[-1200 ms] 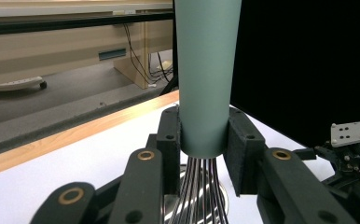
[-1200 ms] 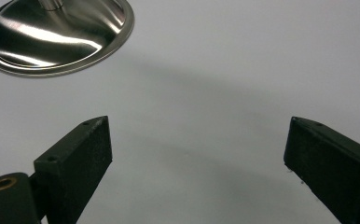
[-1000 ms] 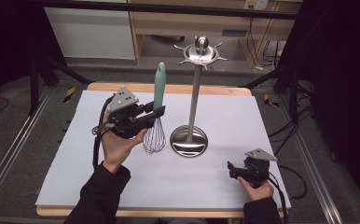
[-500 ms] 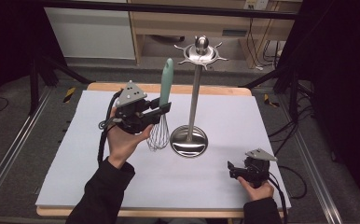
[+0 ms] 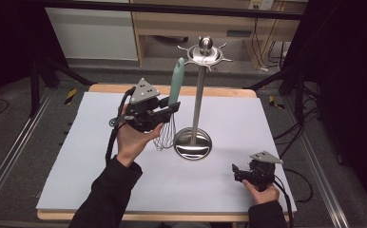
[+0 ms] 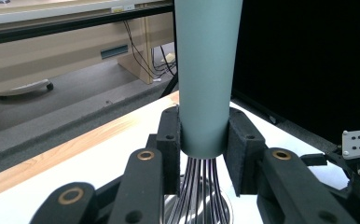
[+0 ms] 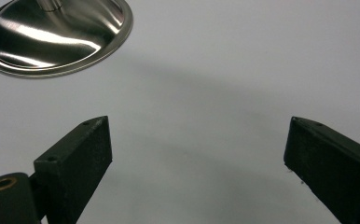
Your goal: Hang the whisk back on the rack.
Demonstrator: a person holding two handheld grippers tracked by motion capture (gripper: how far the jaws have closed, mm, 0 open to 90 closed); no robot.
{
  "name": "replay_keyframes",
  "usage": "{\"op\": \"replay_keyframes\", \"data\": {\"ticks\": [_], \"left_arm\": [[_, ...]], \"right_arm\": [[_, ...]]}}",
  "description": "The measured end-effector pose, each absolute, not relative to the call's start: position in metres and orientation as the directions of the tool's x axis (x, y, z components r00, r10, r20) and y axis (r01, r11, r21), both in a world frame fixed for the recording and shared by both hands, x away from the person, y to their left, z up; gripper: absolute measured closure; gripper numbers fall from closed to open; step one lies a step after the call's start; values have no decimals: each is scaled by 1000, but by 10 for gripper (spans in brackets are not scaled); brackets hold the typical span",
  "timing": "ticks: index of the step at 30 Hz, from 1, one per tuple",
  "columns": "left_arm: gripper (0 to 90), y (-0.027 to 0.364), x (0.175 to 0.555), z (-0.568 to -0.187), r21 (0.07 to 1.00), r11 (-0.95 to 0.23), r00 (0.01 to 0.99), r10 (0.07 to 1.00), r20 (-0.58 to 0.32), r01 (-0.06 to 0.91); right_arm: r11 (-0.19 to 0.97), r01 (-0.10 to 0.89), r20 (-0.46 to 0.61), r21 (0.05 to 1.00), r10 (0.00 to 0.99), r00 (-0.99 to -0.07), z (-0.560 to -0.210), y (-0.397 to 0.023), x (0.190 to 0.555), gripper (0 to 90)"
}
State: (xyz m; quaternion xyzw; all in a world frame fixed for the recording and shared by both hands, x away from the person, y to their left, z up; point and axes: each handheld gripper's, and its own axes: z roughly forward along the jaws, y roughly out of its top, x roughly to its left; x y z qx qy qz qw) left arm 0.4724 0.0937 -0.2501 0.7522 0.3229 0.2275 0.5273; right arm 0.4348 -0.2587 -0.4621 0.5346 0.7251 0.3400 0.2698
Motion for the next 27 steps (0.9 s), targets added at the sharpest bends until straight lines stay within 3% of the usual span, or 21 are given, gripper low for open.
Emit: {"op": "replay_keyframes", "data": {"ticks": [27], "left_arm": [[686, 85, 486, -251, 924, -266, 681, 733, 10, 273]], "right_arm": [[192, 596, -18, 779, 958, -286, -462, -258, 435, 80]]}}
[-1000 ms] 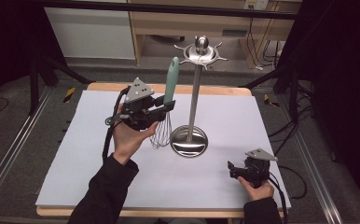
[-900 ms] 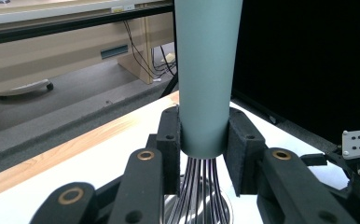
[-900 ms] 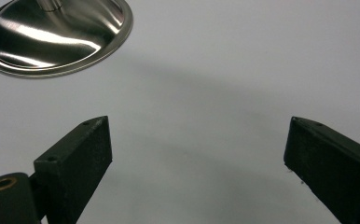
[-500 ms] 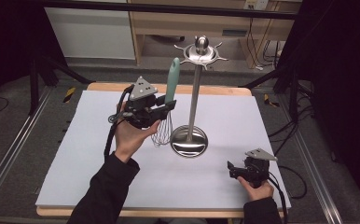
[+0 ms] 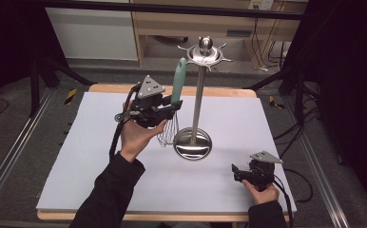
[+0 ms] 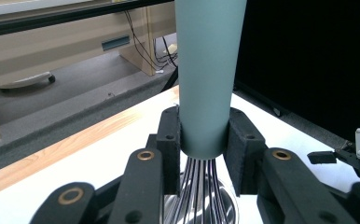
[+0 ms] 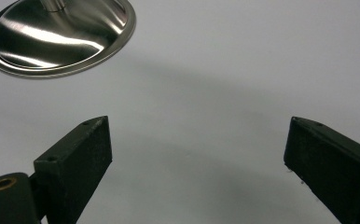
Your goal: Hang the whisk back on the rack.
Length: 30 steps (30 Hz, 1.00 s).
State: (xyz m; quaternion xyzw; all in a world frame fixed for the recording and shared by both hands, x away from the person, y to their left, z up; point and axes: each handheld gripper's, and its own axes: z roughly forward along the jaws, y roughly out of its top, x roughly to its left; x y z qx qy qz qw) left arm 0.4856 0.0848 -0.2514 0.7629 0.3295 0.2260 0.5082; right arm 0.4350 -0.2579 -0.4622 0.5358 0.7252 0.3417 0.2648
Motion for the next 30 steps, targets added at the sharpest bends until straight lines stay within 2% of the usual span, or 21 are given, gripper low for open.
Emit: {"op": "replay_keyframes", "data": {"ticks": [16, 30], "left_arm": [[685, 72, 498, -255, 921, -266, 685, 728, -3, 286], [683, 65, 503, -266, 947, -231, 668, 744, 26, 221]], "right_arm": [[195, 594, -18, 780, 957, -290, -463, -258, 436, 80], [200, 595, -20, 778, 956, -294, -463, -257, 437, 80]]}}
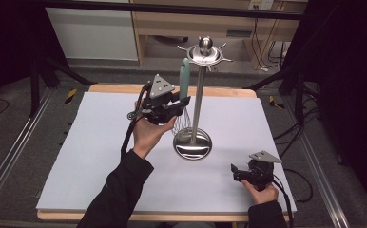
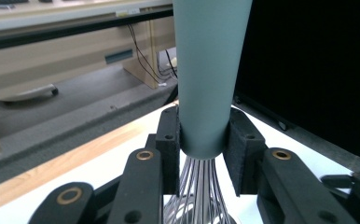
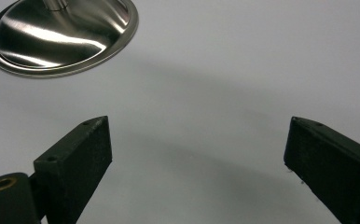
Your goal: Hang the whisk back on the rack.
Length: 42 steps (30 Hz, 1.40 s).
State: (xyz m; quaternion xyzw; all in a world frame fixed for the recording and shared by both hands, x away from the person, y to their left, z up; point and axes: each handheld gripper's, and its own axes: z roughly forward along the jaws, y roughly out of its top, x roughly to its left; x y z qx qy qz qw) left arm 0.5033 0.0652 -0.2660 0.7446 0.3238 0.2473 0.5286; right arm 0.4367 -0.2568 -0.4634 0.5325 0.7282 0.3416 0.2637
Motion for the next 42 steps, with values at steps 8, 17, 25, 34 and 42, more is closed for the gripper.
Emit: {"op": "replay_keyframes", "data": {"ticks": [8, 17, 25, 34, 42], "left_arm": [[680, 65, 507, -271, 959, -206, 673, 739, 24, 192], [568, 71, 505, -279, 953, -213, 677, 736, 14, 213], [446, 87, 490, -290, 953, -211, 677, 736, 7, 218], [399, 114, 477, -310, 950, -207, 665, 746, -1, 233], [389, 139, 469, -341, 942, -192, 657, 753, -38, 275]], "right_arm": [[201, 597, -20, 777, 955, -296, -464, -257, 437, 80], [207, 595, -24, 777, 953, -301, -464, -256, 437, 79], [205, 602, -20, 772, 954, -300, -465, -254, 436, 79], [212, 605, -31, 768, 955, -295, -468, -256, 437, 78], [200, 616, -26, 762, 960, -279, -469, -257, 437, 77]]}}
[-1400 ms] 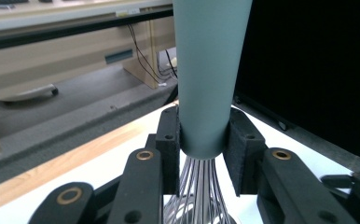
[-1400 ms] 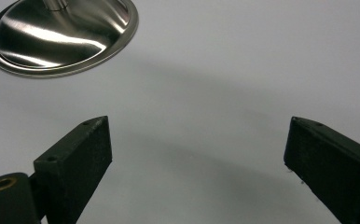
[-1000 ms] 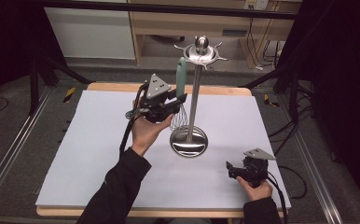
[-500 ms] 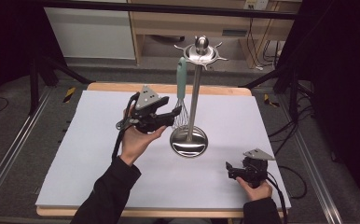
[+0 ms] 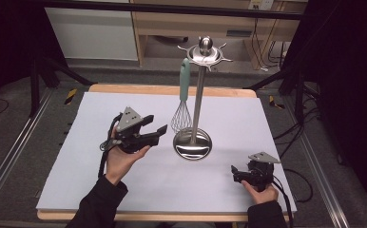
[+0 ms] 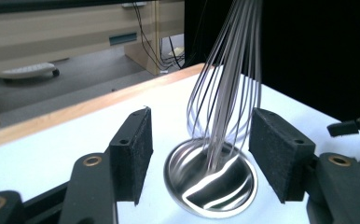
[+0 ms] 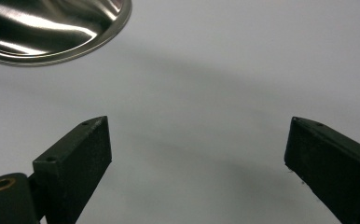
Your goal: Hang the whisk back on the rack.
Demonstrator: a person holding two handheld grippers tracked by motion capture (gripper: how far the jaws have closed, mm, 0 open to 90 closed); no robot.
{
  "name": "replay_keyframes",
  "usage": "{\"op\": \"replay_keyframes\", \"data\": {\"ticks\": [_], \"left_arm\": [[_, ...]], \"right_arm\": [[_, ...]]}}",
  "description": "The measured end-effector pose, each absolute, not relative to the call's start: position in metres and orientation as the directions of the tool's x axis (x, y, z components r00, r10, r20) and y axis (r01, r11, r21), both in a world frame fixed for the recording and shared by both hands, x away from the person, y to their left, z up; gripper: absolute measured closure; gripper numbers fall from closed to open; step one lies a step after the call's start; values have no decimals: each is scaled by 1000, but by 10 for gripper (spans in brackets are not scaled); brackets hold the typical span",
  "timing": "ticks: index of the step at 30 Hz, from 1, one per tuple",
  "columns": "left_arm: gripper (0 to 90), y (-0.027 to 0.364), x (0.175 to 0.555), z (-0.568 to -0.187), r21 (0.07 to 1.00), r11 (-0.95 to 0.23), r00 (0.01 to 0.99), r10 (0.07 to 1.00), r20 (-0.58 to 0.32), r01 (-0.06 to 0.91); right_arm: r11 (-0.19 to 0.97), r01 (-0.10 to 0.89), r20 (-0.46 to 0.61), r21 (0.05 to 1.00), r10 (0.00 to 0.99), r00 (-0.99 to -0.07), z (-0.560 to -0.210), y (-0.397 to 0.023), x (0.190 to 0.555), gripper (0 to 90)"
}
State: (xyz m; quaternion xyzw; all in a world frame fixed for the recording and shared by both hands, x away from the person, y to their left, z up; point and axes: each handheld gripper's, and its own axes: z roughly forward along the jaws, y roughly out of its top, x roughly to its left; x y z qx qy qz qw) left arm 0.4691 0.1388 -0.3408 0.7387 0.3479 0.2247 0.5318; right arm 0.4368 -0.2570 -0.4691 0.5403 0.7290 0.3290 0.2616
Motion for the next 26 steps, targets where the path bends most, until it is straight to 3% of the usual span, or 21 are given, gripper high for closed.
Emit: {"op": "replay_keyframes", "data": {"ticks": [26], "left_arm": [[367, 238, 461, -442, 858, -203, 463, 885, -45, 472]], "right_arm": [[187, 650, -48, 736, 973, -226, -477, -273, 441, 77]]}}
